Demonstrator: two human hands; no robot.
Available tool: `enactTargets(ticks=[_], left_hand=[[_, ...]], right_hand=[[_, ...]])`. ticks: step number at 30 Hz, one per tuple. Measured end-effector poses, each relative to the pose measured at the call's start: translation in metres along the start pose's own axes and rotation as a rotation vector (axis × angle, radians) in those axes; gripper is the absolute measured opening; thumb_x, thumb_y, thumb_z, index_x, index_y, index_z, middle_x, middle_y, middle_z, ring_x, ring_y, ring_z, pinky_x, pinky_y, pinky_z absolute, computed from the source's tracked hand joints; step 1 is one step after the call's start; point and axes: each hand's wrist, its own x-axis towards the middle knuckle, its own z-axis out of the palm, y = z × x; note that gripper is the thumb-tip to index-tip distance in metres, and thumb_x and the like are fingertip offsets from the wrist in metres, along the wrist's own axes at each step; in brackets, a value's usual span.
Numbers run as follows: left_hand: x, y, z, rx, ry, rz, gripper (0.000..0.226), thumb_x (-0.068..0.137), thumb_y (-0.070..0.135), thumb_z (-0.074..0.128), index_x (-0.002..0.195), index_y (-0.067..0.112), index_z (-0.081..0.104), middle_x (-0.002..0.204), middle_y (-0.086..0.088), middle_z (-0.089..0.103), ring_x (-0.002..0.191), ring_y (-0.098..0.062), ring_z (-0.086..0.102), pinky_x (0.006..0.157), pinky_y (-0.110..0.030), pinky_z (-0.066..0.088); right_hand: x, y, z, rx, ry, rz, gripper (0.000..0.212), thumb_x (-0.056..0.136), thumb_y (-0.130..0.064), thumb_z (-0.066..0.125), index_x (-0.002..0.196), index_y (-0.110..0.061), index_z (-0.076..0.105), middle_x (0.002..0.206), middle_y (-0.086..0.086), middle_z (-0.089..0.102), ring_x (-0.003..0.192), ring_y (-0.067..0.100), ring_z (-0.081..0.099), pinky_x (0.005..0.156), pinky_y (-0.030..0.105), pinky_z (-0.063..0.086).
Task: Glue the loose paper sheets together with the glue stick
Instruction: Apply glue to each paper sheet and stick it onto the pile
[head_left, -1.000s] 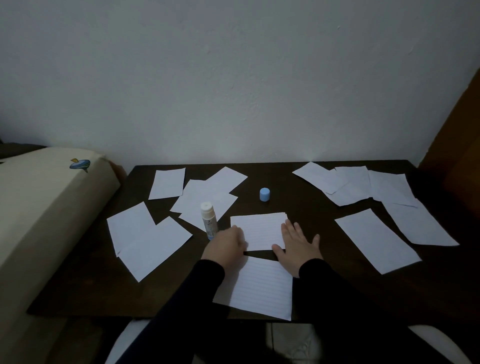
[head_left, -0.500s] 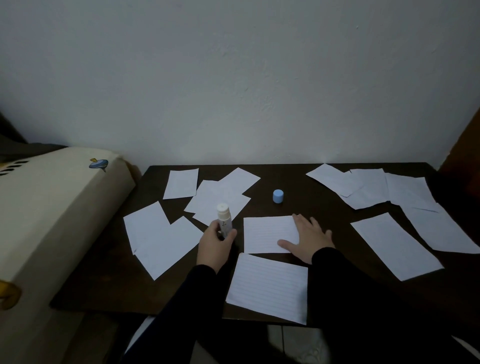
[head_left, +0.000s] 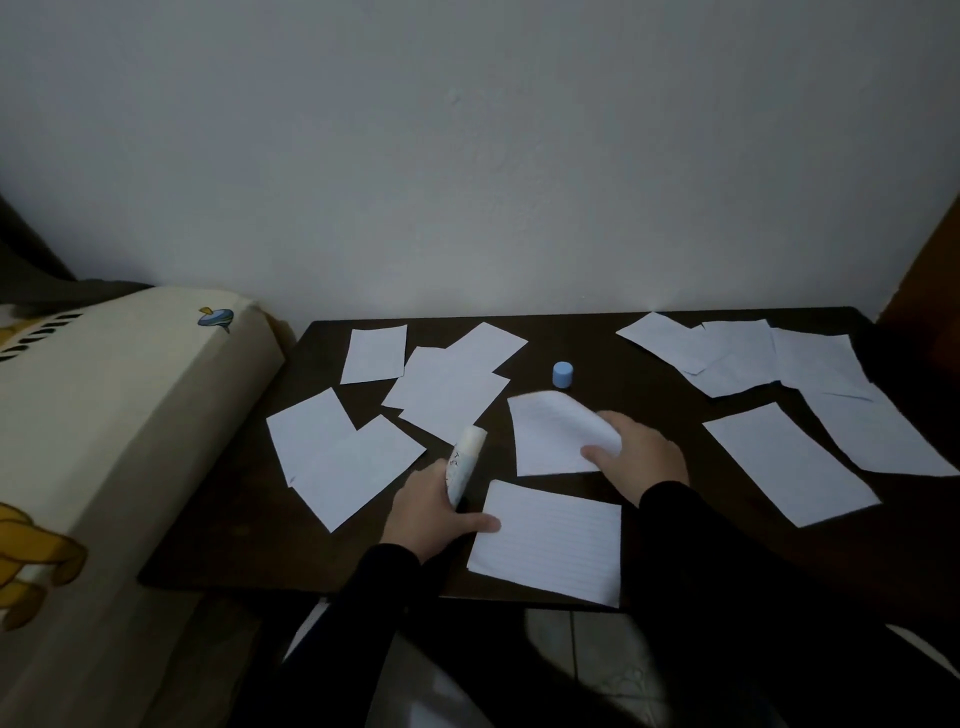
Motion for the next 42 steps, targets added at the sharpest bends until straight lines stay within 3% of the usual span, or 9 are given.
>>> enactTargets(ticks=[6, 11, 13, 15, 18, 20, 22, 26, 42], left_hand=[[-0.002, 0.005, 0.005, -0.037, 0.083, -0.019, 0.087, 0.057, 0.059, 0.085, 0.125, 0.019, 0.051, 0.120, -0.001, 0.059, 0.110, -0.019, 0.053, 0.096, -0.042, 0.049], [-0.008, 0.001, 0.007, -0.143, 0.096, -0.016, 0.083, 0.049, 0.061, 0.086, 0.114, 0.020, 0.055, 0.110, 0.000, 0.062, 0.103, -0.021, 0.056, 0.094, -0.046, 0.049], [-0.009, -0.003, 0.008, -0.185, 0.109, -0.011, 0.079, 0.050, 0.057, 0.088, 0.111, 0.021, 0.055, 0.107, 0.001, 0.063, 0.103, -0.022, 0.056, 0.094, -0.048, 0.047], [-0.009, -0.005, 0.008, -0.226, 0.106, -0.027, 0.082, 0.050, 0.057, 0.087, 0.115, 0.021, 0.054, 0.110, -0.001, 0.061, 0.107, -0.023, 0.055, 0.096, -0.050, 0.047], [-0.006, -0.008, 0.010, -0.244, 0.078, -0.063, 0.088, 0.048, 0.061, 0.086, 0.119, 0.021, 0.052, 0.114, -0.002, 0.059, 0.110, -0.024, 0.053, 0.098, -0.050, 0.047], [-0.005, -0.009, 0.010, -0.247, 0.077, -0.071, 0.087, 0.049, 0.060, 0.086, 0.119, 0.021, 0.052, 0.114, -0.002, 0.059, 0.110, -0.024, 0.053, 0.098, -0.050, 0.047], [-0.006, -0.006, 0.009, -0.249, 0.083, -0.071, 0.085, 0.053, 0.056, 0.087, 0.121, 0.020, 0.051, 0.117, -0.003, 0.058, 0.111, -0.024, 0.052, 0.098, -0.050, 0.047], [-0.007, -0.002, 0.011, -0.278, 0.088, -0.089, 0.083, 0.065, 0.044, 0.086, 0.132, 0.018, 0.045, 0.126, -0.002, 0.054, 0.117, -0.021, 0.049, 0.102, -0.045, 0.046], [-0.005, -0.004, 0.012, -0.261, 0.123, -0.085, 0.077, 0.066, 0.056, 0.081, 0.126, 0.022, 0.049, 0.121, 0.000, 0.056, 0.114, -0.020, 0.051, 0.099, -0.045, 0.049]], right_hand=[[-0.022, -0.007, -0.026, 0.628, -0.009, -0.048, 0.040, 0.085, -0.030, 0.070, 0.123, -0.025, 0.056, 0.106, -0.009, 0.058, 0.096, 0.008, 0.055, 0.081, 0.025, 0.045], [-0.038, -0.005, -0.040, 0.829, -0.353, 0.023, 0.039, 0.084, -0.025, 0.073, 0.120, -0.020, 0.060, 0.103, -0.002, 0.065, 0.088, 0.009, 0.062, 0.067, 0.022, 0.050], [-0.043, -0.001, -0.038, 0.705, -0.485, 0.061, 0.042, 0.084, -0.029, 0.073, 0.122, -0.016, 0.061, 0.100, -0.001, 0.066, 0.084, 0.012, 0.062, 0.062, 0.024, 0.048], [-0.046, 0.002, -0.030, 0.427, -0.509, 0.039, 0.053, 0.080, -0.040, 0.074, 0.126, -0.019, 0.060, 0.110, -0.003, 0.065, 0.093, 0.011, 0.060, 0.072, 0.023, 0.048], [-0.051, 0.004, -0.018, 0.001, -0.398, 0.049, 0.083, 0.072, -0.058, 0.073, 0.141, -0.026, 0.040, 0.136, 0.001, 0.047, 0.121, 0.018, 0.047, 0.098, 0.034, 0.043], [-0.056, 0.000, -0.015, -0.176, -0.256, 0.007, 0.097, 0.069, -0.067, 0.068, 0.148, -0.032, 0.023, 0.146, 0.003, 0.028, 0.132, 0.023, 0.031, 0.105, 0.040, 0.036], [-0.060, -0.003, -0.012, -0.182, -0.210, -0.140, 0.098, 0.069, -0.070, 0.066, 0.149, -0.036, 0.021, 0.151, -0.001, 0.018, 0.137, 0.022, 0.021, 0.109, 0.043, 0.028], [-0.071, 0.000, -0.010, -0.223, -0.507, -0.403, 0.108, 0.059, -0.077, 0.069, 0.149, -0.042, 0.019, 0.156, -0.010, 0.013, 0.142, 0.016, 0.007, 0.114, 0.040, 0.010], [-0.043, 0.006, -0.011, -0.309, -0.567, -0.373, 0.093, 0.063, -0.070, 0.072, 0.143, -0.049, 0.029, 0.157, -0.012, 0.009, 0.143, 0.021, 0.008, 0.115, 0.043, 0.013]])
